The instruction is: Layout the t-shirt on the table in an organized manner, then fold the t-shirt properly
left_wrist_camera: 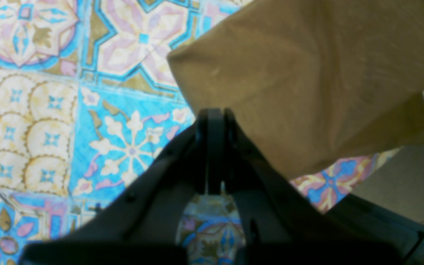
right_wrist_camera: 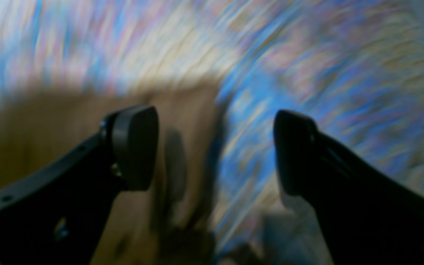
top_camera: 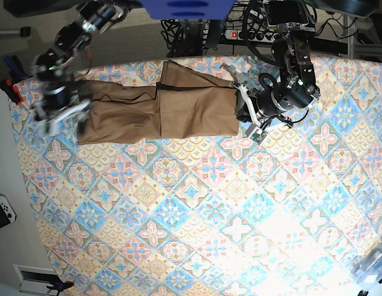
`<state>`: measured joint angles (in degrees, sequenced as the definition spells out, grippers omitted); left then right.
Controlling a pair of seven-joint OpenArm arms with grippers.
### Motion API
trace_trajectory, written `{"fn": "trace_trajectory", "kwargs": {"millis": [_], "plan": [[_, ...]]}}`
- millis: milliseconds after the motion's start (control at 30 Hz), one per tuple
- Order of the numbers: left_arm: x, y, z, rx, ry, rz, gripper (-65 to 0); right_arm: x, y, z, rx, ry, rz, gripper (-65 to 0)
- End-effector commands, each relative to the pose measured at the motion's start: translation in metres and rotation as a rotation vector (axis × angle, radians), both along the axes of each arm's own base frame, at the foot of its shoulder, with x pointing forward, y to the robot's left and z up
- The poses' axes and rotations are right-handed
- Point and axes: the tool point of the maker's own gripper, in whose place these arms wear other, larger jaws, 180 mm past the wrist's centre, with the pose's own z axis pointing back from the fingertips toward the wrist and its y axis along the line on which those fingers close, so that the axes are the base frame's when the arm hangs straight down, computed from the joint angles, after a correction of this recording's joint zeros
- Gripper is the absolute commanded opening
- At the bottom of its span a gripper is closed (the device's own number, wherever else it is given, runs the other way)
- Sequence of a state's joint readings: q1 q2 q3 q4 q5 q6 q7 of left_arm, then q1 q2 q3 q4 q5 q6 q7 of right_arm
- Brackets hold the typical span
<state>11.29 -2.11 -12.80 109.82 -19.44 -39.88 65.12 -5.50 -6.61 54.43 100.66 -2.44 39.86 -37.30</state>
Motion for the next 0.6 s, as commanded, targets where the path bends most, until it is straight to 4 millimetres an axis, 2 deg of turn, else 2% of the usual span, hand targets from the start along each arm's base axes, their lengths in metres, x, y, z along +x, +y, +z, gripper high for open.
{"fn": "trace_trajectory", "kwargs": {"millis": [0, 67, 233, 567], "plan": [[0.007, -0.002, 0.011, -0.018, -0.047, -0.004, -65.0, 0.005, -0.012, 0.013, -0.002, -0.044, -0.031, -18.2], [0.008, -0.002, 0.012, -0.018, -0.048, -0.004, -65.0, -0.004, -0.027, -0.001, 0.031, 0.026, -0.093, -18.2], [0.008, -0.002, 0.012, -0.018, -0.048, -0.002, -65.0, -0.029, -0.016, -0.056, 0.140, 0.273, -0.103, -18.2], [0.008, -0.002, 0.012, -0.018, -0.048, -0.002, -65.0, -0.035, -0.016, -0.065, 0.166, 0.335, -0.112, -18.2]]}}
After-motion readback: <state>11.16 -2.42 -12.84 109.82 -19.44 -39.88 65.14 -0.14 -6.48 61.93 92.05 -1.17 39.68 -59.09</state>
